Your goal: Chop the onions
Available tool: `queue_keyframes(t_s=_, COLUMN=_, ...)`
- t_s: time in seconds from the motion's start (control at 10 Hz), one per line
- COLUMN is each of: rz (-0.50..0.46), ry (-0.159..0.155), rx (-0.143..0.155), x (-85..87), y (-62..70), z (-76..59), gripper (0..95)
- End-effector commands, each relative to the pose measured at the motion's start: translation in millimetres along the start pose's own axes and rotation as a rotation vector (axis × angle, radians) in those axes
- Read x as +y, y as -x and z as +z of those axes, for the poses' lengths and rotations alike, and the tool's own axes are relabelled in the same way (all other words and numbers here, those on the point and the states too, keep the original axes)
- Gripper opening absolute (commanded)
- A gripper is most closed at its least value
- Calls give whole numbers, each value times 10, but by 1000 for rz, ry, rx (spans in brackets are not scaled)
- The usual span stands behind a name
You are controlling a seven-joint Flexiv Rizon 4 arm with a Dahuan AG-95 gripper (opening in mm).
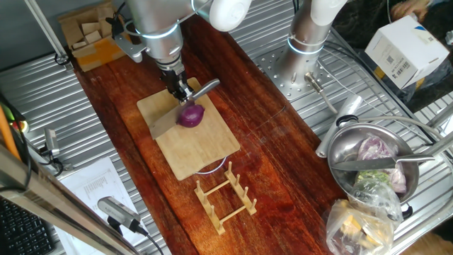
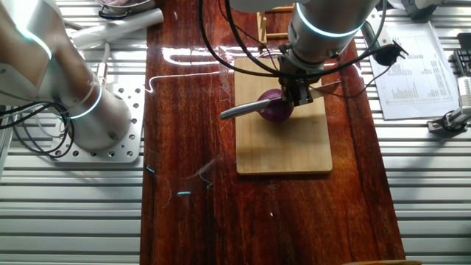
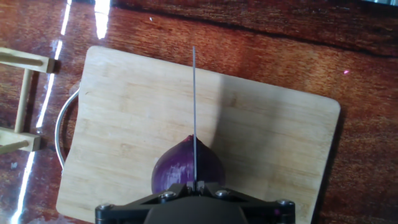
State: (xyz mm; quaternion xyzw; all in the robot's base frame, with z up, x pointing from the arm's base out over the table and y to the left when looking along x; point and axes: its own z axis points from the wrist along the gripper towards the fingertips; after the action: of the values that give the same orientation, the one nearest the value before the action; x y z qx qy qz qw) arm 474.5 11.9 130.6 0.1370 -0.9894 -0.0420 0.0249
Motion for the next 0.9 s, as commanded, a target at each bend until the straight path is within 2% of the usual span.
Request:
queue_keyframes(t_s=0.1, rz=-1, ry=-1, rx=-3, x=-14, y=7, z=211, gripper=0)
queue_keyframes(t_s=0.4, rz=-2, ry=-1, rx=-9, x=-15, y=11, z=210, gripper=0)
queue_keyframes(t_s=0.5, rz=-4, ry=-1, rx=-12, x=-16, y=12, z=210, gripper=190)
queue_keyframes(t_s=0.8, rz=-7, ry=-5, rx=-25, x=-20, y=22, z=249, gripper=190)
queue_keyframes(t_s=0.9, rz=10, ry=-8, rx=-20, x=-18, y=19, z=258, gripper=0)
